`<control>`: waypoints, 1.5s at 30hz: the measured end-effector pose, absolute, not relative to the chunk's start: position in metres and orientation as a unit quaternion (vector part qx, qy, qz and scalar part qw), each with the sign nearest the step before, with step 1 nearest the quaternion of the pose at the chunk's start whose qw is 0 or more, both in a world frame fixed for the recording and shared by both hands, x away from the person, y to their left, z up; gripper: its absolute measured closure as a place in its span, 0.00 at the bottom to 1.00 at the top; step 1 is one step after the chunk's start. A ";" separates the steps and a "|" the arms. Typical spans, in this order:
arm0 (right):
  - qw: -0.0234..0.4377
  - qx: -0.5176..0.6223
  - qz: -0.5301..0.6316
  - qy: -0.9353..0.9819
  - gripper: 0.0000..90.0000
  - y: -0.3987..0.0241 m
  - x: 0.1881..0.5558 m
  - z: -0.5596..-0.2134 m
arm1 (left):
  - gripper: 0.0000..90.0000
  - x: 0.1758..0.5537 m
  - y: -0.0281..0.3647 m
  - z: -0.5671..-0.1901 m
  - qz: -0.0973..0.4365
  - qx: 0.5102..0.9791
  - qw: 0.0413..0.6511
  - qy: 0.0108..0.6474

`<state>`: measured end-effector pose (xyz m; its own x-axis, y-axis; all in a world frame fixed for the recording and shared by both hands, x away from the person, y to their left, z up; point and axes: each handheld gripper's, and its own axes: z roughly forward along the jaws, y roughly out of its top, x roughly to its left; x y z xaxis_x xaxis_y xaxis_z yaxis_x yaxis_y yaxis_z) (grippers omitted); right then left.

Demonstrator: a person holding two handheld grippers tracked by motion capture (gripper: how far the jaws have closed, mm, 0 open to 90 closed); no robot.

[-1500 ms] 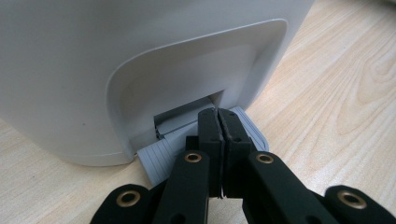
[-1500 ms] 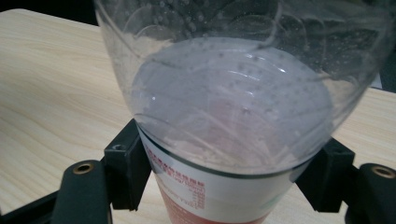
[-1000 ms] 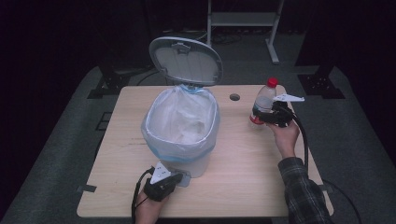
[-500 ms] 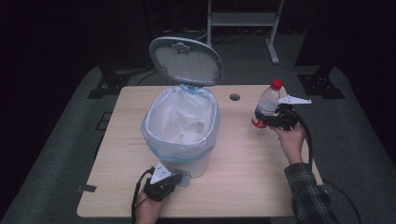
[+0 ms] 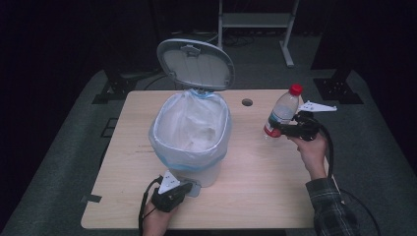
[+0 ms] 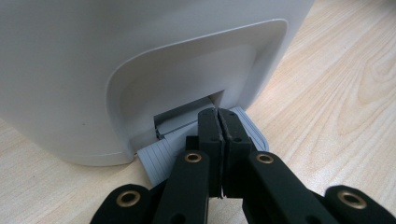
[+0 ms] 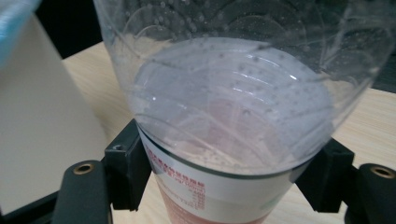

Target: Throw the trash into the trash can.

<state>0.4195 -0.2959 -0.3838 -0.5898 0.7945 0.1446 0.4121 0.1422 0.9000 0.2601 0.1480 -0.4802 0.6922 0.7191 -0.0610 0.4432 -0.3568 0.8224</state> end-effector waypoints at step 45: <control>0.136 0.316 0.584 0.736 0.32 -0.274 0.371 -0.318 | 0.99 0.261 0.149 -0.480 0.150 0.807 0.442 0.363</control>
